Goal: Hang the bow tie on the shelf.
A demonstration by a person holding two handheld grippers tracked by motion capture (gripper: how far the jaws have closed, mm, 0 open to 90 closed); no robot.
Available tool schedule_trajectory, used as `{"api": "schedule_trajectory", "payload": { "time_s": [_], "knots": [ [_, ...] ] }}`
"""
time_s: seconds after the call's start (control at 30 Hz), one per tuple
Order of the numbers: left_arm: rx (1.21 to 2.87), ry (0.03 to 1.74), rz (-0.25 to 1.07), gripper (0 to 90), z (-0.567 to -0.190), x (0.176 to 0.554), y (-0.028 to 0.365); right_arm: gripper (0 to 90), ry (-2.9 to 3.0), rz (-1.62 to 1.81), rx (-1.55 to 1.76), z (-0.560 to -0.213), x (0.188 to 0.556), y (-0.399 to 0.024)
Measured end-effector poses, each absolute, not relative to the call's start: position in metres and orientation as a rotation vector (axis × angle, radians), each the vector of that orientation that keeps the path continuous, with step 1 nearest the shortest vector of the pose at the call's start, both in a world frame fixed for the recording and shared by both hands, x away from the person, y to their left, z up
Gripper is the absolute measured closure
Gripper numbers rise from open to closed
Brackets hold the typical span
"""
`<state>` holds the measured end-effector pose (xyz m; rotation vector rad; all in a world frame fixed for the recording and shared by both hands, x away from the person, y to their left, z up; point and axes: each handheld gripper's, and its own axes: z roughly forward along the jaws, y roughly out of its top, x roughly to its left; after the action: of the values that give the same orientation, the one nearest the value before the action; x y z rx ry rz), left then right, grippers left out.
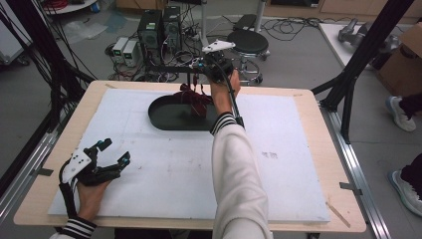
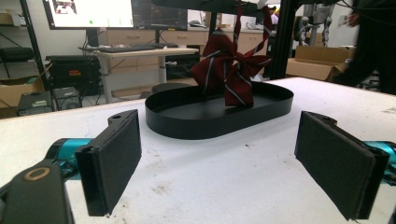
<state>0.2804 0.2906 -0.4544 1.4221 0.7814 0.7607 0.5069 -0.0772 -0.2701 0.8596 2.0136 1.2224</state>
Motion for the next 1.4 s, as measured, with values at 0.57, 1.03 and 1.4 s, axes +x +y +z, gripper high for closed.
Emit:
{"api": "schedule_trajectory", "payload": {
  "time_s": [0.57, 1.03, 1.4],
  "knots": [
    [1.422, 0.783, 0.759, 14.9, -0.454, 0.281, 0.290, 77.0, 2.076, 1.120, 0.874, -0.278, 0.520, -0.082],
    [1.429, 0.783, 0.765, 14.9, -0.454, 0.281, 0.290, 1.1, 2.045, 1.305, 0.880, -0.267, 0.492, -0.106],
    [1.425, 0.776, 0.773, 14.9, -0.454, 0.279, 0.289, 0.4, 1.950, 1.487, 0.784, -0.270, 0.412, -0.170]
  ]
}}
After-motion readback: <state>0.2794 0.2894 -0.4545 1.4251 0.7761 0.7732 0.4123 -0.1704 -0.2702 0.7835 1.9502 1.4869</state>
